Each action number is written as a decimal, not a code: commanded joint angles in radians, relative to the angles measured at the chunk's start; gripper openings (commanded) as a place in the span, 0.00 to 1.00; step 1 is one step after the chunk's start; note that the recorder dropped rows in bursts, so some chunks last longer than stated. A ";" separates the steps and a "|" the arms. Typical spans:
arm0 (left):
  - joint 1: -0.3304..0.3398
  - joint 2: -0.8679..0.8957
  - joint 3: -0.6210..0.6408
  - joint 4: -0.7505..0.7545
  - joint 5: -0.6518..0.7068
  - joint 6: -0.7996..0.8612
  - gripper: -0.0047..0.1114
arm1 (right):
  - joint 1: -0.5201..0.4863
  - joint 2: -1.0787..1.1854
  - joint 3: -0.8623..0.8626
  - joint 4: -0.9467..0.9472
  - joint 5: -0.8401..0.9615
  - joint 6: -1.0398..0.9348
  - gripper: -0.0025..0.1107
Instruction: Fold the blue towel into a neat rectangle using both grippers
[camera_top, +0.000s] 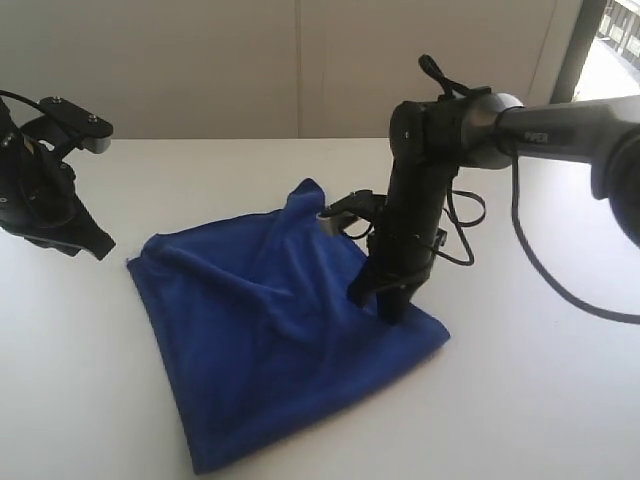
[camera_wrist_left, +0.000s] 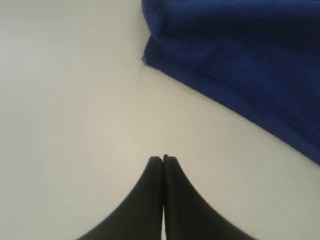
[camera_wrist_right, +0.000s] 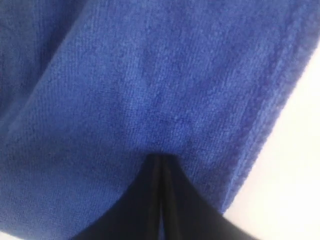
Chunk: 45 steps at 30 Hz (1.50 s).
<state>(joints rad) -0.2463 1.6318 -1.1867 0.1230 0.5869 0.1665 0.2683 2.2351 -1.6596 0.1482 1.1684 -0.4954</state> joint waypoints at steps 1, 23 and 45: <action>0.001 -0.015 0.005 -0.014 0.003 -0.010 0.04 | -0.009 -0.051 0.141 -0.044 0.029 0.031 0.02; -0.017 0.064 0.005 -0.908 0.044 0.755 0.04 | -0.010 -0.407 0.469 0.026 -0.222 0.055 0.02; -0.056 0.477 -0.208 -0.722 -0.045 0.644 0.04 | -0.162 -0.499 0.446 0.011 -0.366 0.081 0.02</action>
<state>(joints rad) -0.3036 2.0911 -1.3798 -0.6917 0.5687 0.8702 0.1310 1.7475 -1.2053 0.1542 0.8249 -0.4182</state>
